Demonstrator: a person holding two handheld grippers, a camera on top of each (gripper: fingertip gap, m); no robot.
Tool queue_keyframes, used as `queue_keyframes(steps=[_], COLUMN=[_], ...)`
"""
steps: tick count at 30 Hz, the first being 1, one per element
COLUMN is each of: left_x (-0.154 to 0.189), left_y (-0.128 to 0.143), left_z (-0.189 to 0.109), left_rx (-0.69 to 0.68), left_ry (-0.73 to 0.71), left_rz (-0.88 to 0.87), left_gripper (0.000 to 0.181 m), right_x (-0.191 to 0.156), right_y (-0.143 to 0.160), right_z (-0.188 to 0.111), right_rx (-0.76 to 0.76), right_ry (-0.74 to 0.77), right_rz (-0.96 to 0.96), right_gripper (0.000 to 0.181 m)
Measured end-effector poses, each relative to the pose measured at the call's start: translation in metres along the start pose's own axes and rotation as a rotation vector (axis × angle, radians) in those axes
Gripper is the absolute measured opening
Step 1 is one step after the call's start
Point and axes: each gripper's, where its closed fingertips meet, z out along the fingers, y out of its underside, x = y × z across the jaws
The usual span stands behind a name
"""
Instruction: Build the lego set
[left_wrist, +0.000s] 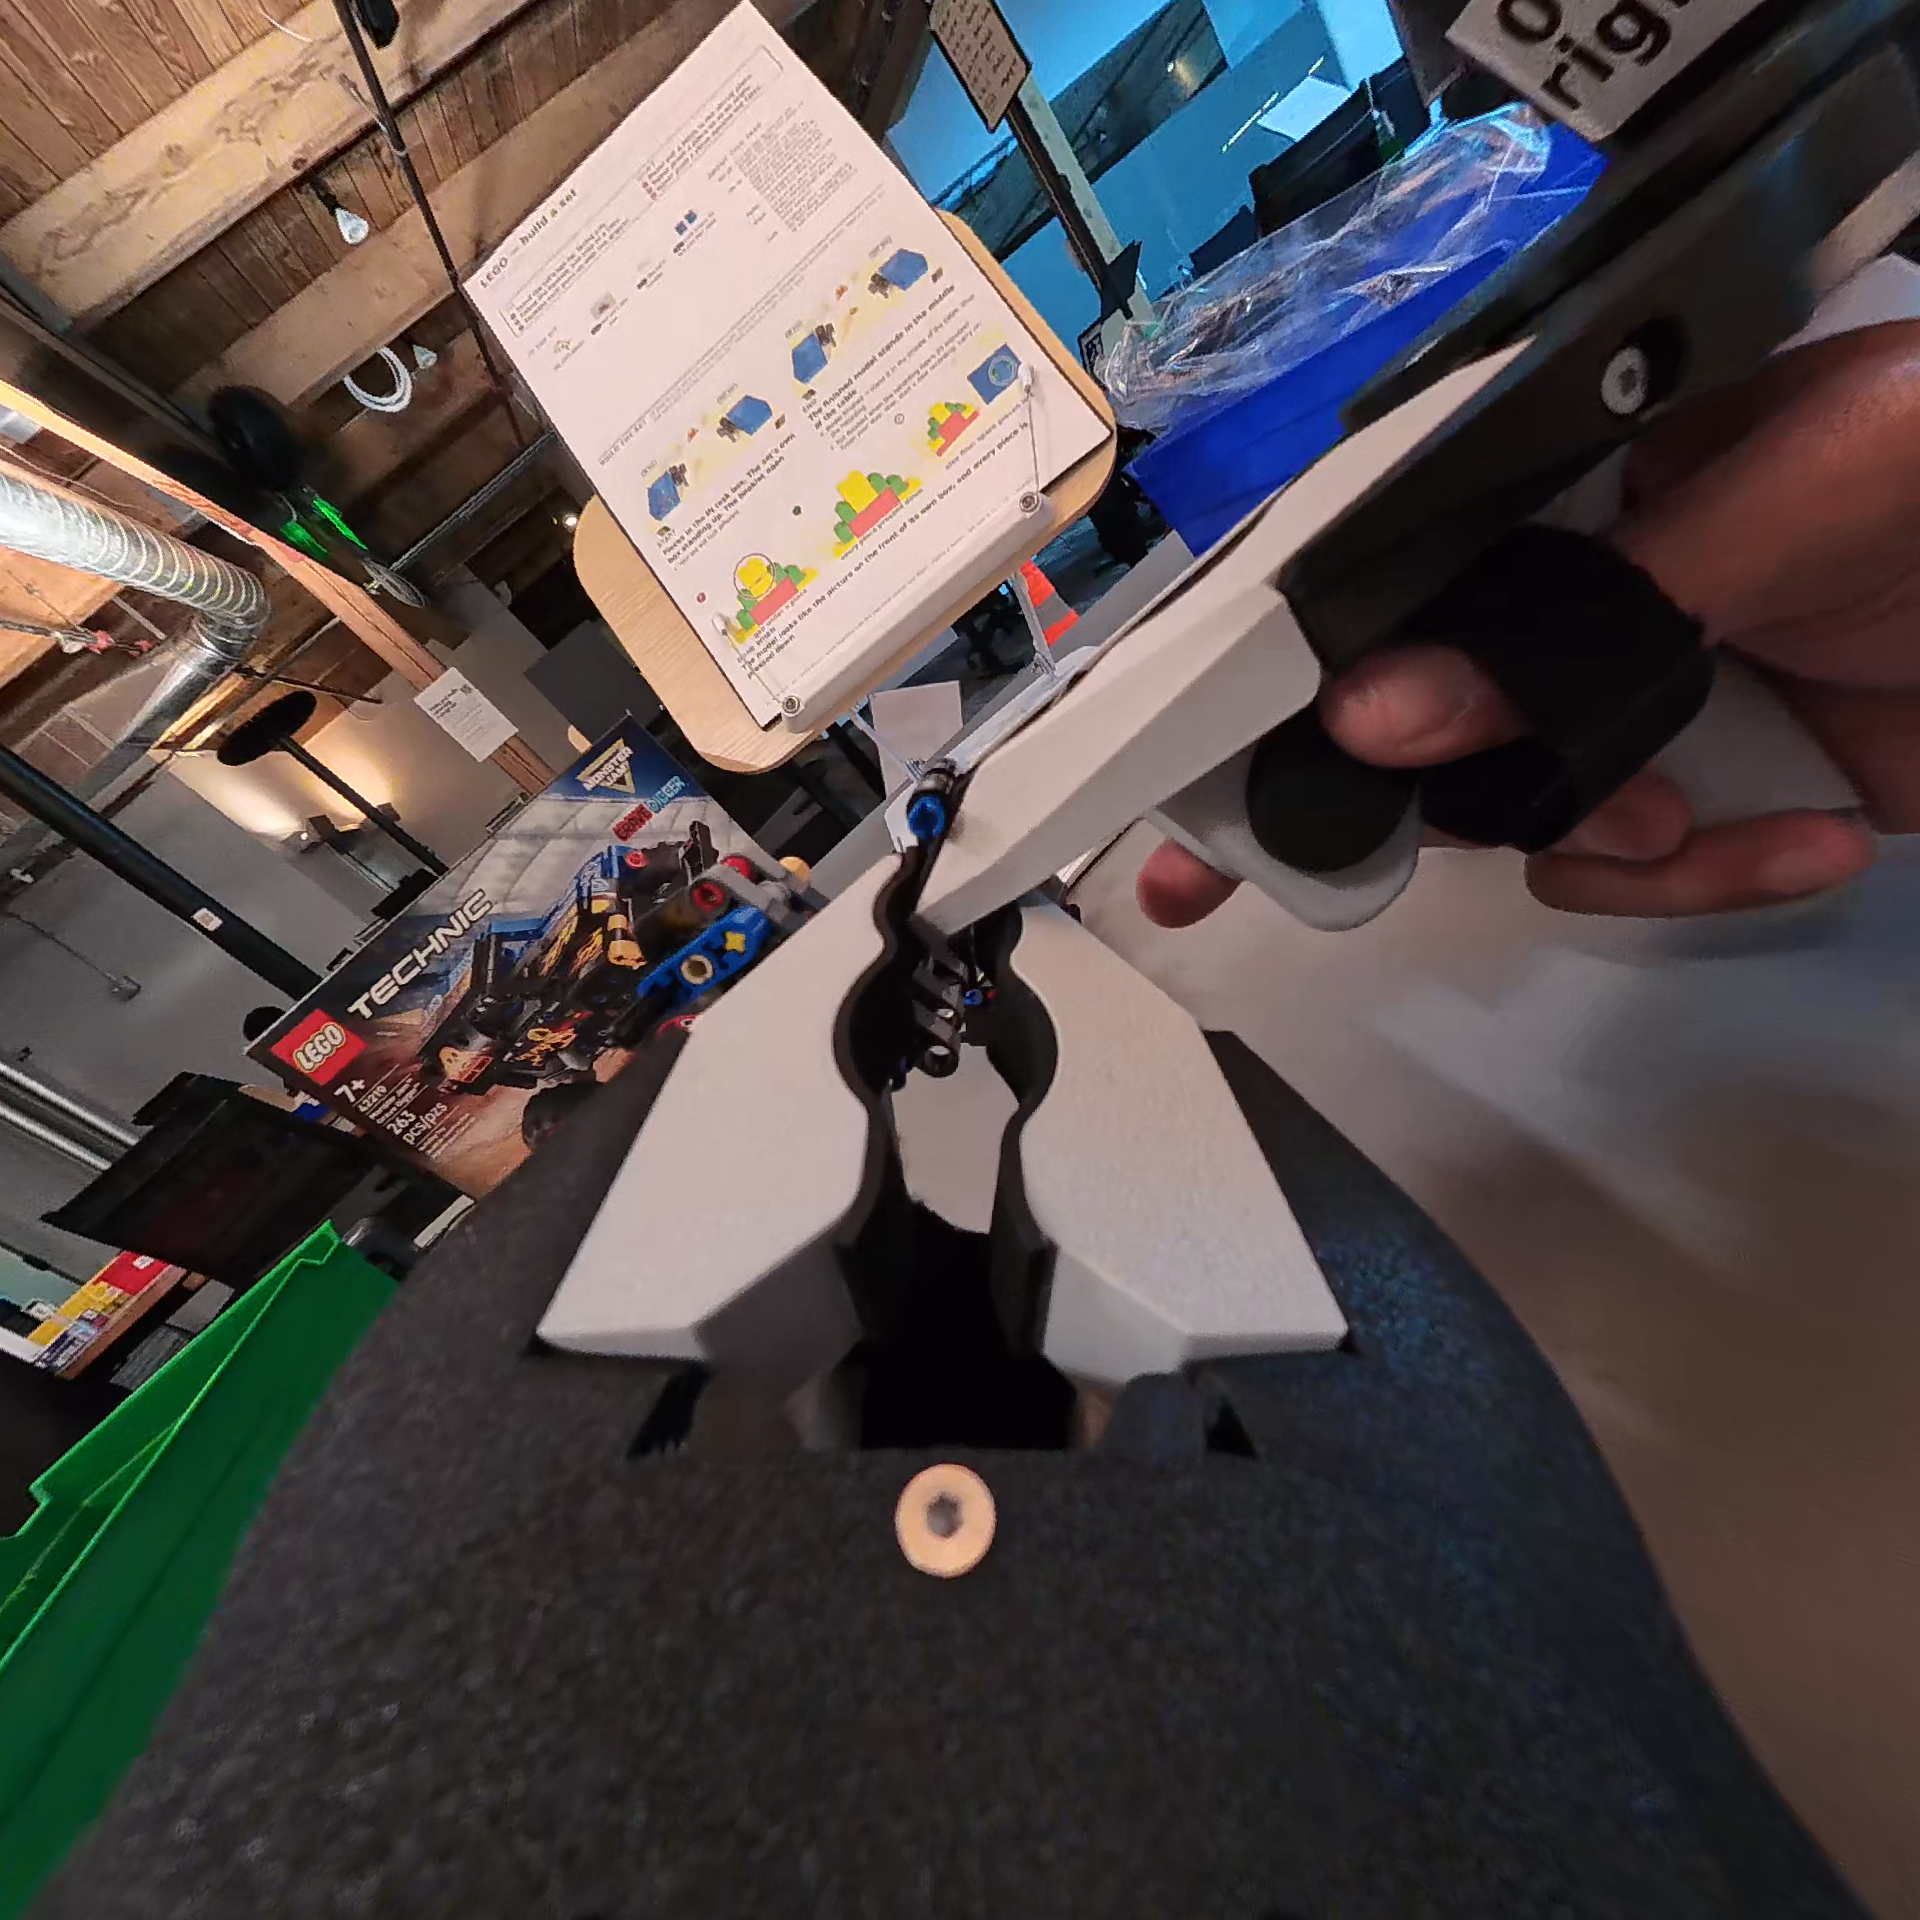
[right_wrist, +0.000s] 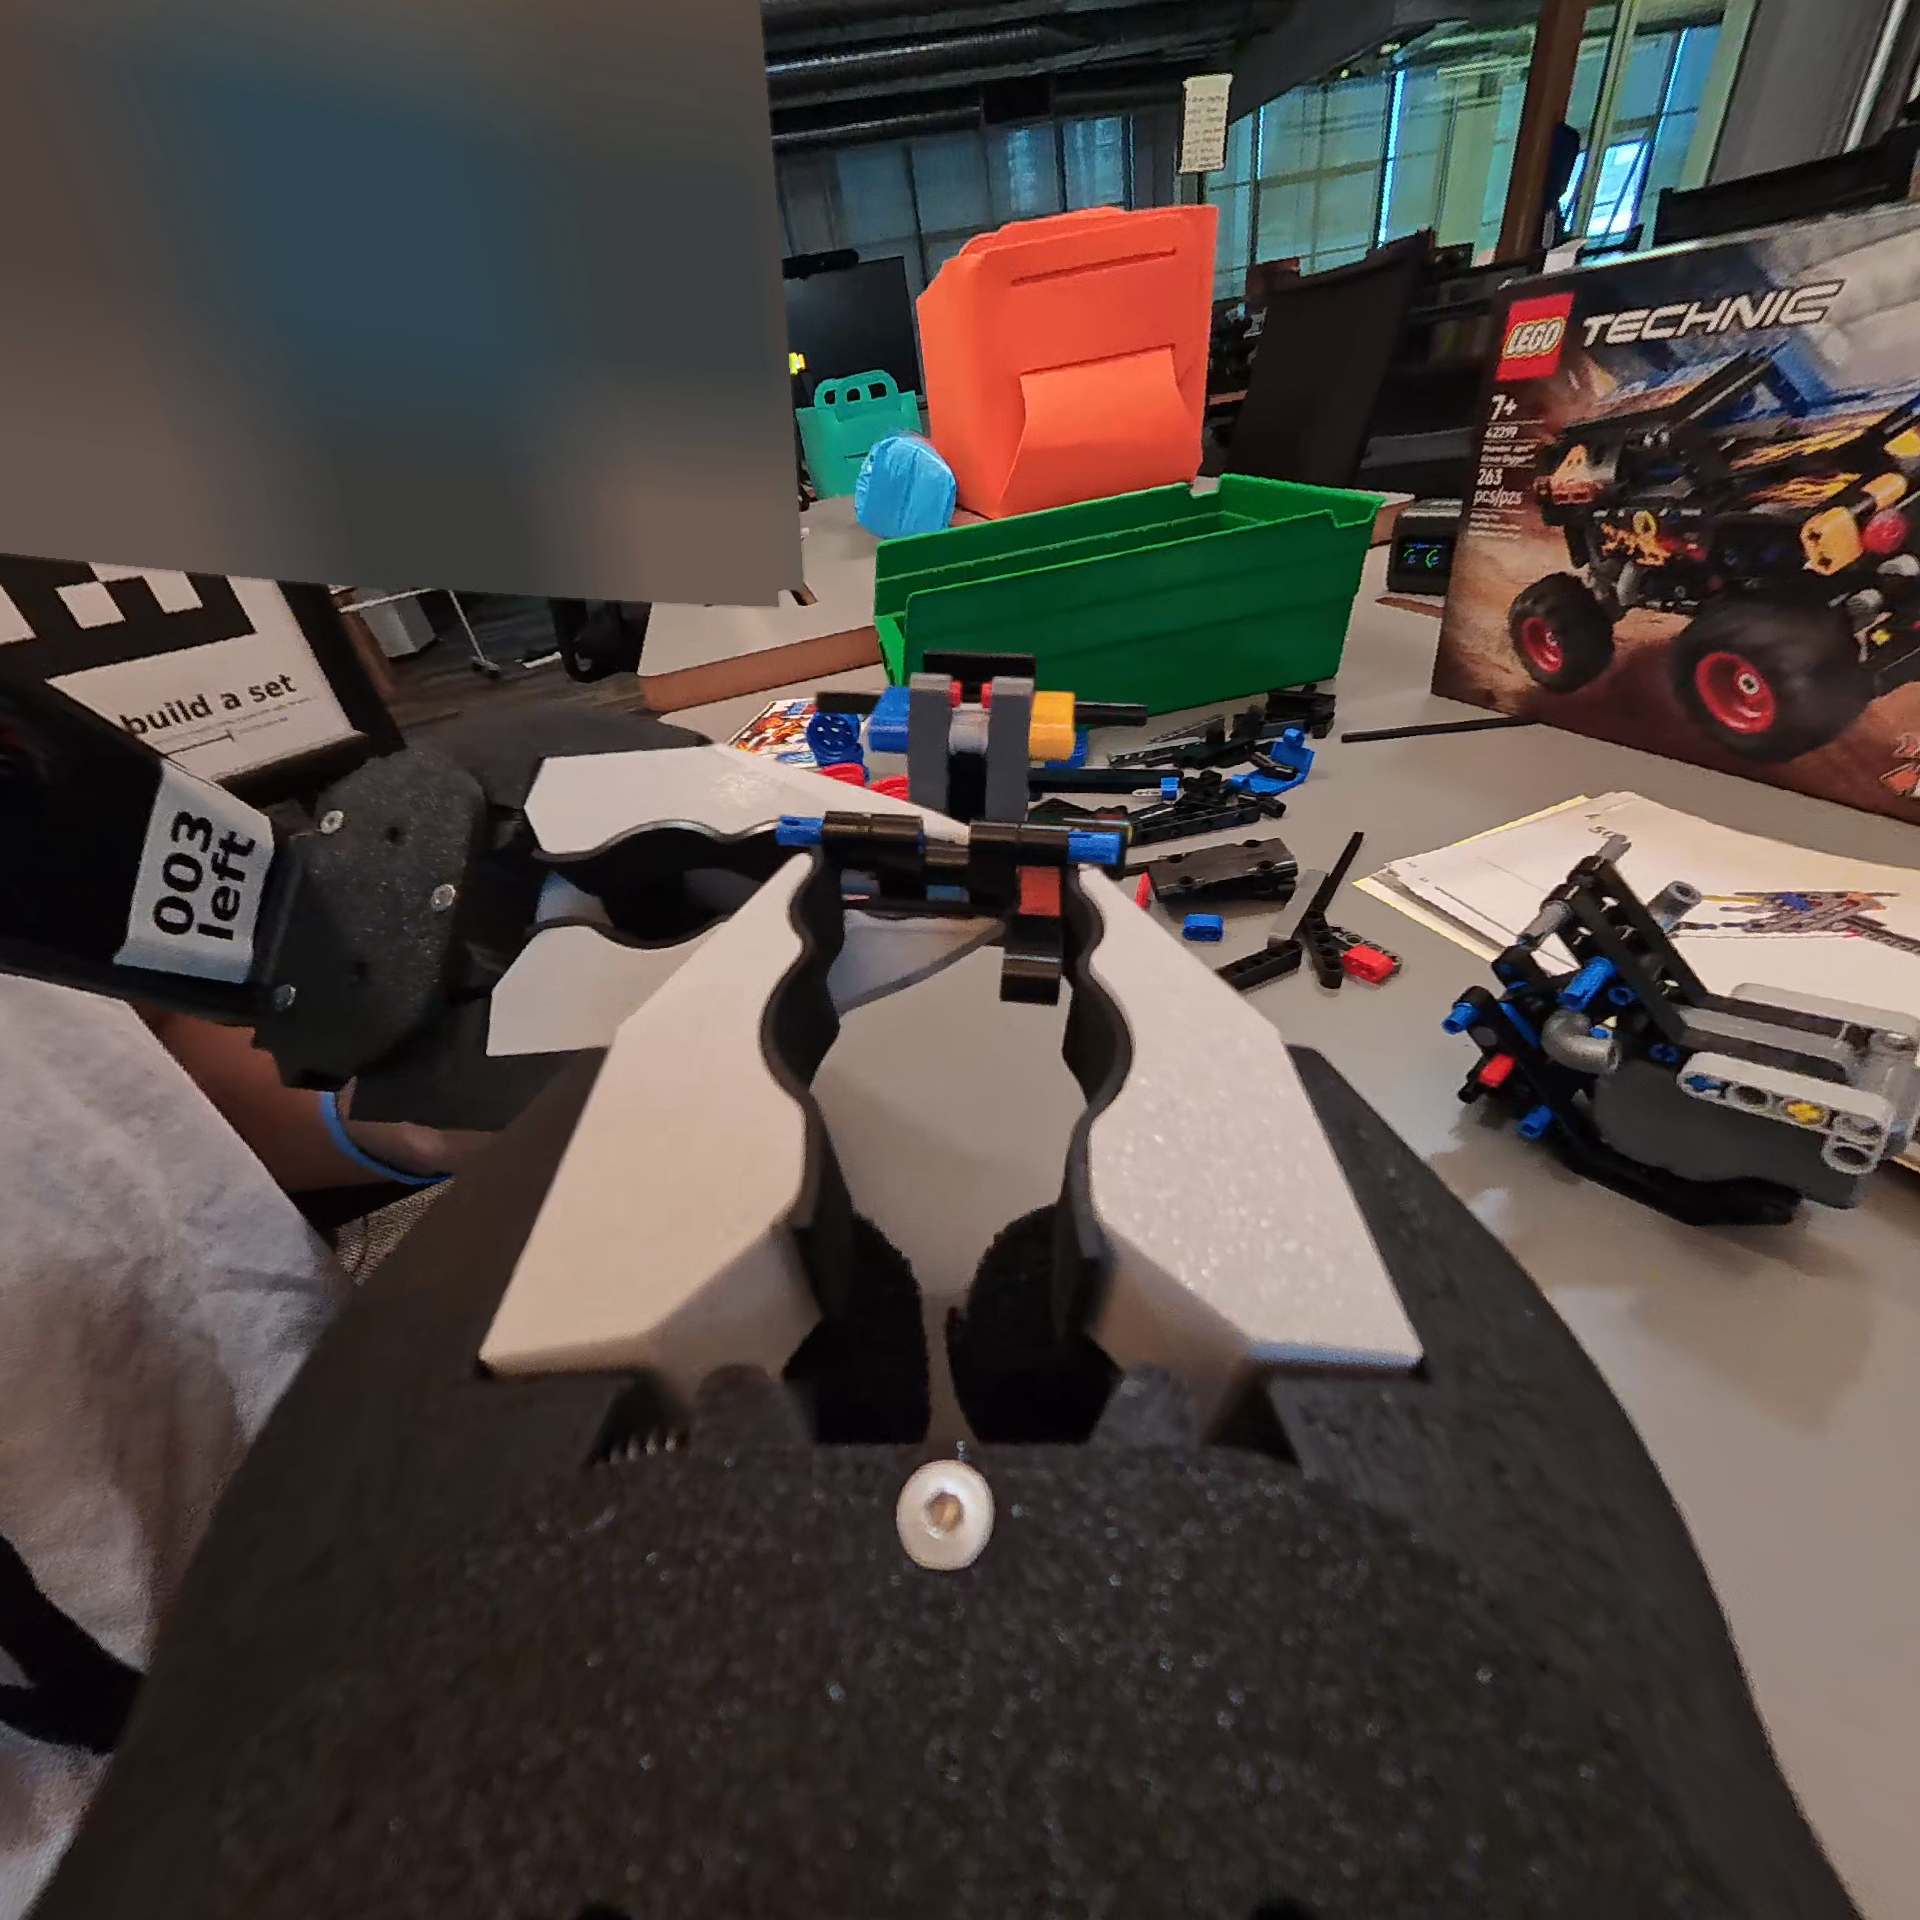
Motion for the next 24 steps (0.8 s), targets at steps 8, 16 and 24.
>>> queue_keyframes(steps=[8,16,24], left_x=[0.0,-0.001,0.005], left_y=[0.0,-0.005,-0.005], left_z=[0.002,-0.012,-0.014], left_rx=[0.001,0.03,0.041], left_ry=[0.009,-0.007,0.049], left_rz=[-0.022,-0.001,-0.038], left_gripper=[0.006,0.007,0.001], right_x=[0.002,0.002,0.007], right_y=[-0.001,-0.01,-0.009], right_z=[0.0,-0.009,-0.011], right_rx=[-0.013,0.049,0.043], right_ry=[0.006,0.076,0.073], right_rz=[-0.009,-0.19,-0.119], right_gripper=[0.041,0.04,0.032])
